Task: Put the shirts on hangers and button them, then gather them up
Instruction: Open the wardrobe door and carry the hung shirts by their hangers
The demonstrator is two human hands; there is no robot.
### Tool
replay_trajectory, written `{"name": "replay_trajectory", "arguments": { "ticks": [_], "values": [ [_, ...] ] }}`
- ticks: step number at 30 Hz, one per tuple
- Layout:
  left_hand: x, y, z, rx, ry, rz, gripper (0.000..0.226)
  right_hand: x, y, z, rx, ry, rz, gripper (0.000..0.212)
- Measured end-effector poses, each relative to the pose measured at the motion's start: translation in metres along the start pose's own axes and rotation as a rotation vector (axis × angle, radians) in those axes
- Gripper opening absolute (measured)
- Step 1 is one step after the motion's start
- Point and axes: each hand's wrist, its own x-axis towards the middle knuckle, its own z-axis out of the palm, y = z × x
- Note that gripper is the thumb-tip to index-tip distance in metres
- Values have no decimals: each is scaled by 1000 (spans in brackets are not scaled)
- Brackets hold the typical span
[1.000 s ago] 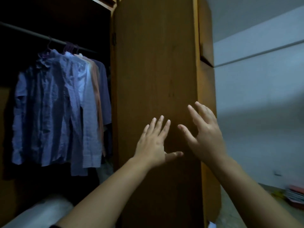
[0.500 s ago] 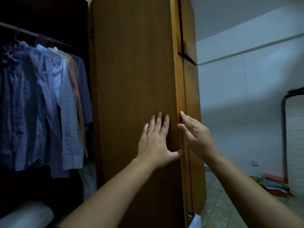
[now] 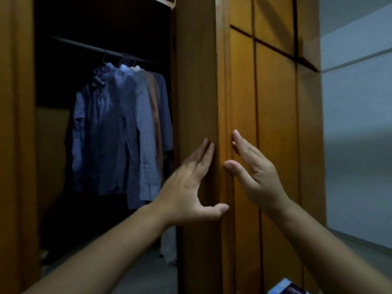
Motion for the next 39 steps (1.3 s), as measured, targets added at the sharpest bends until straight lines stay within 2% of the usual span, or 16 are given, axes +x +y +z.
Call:
{"name": "replay_trajectory", "arguments": {
  "ticks": [3,9,11,13,16,18,22,26,30,39],
  "values": [
    [-27,-13,-28,15,30,-7,112,11,-10,33,94,-60,-51,61],
    [-77,-40,-80,209,107,-69,113,32,-21,109,277,-169,-123,60],
    [-88,-47,-97,309,125,-95,111,38,-22,133,290,-205,-138,59],
    [-101,-54,-114,519,126,-136,106,44,-24,159,292,-239,-150,61],
    [-117,-68,-135,865,108,-229,99,54,-24,194,203,-300,-144,67],
    [-128,-80,-145,1006,73,-300,97,61,-24,214,108,-337,-145,67],
    [-145,-111,-162,1166,-17,-400,100,77,-29,251,-72,-381,-162,74],
    [-152,-149,-177,1307,-121,-498,108,95,-27,293,-185,-396,-97,83],
    [-151,-191,-187,1318,-218,-632,119,110,-22,336,-262,-394,-41,88],
    [-157,-274,-181,1154,-343,-814,135,130,0,407,-335,-429,67,105]
  ]
}}
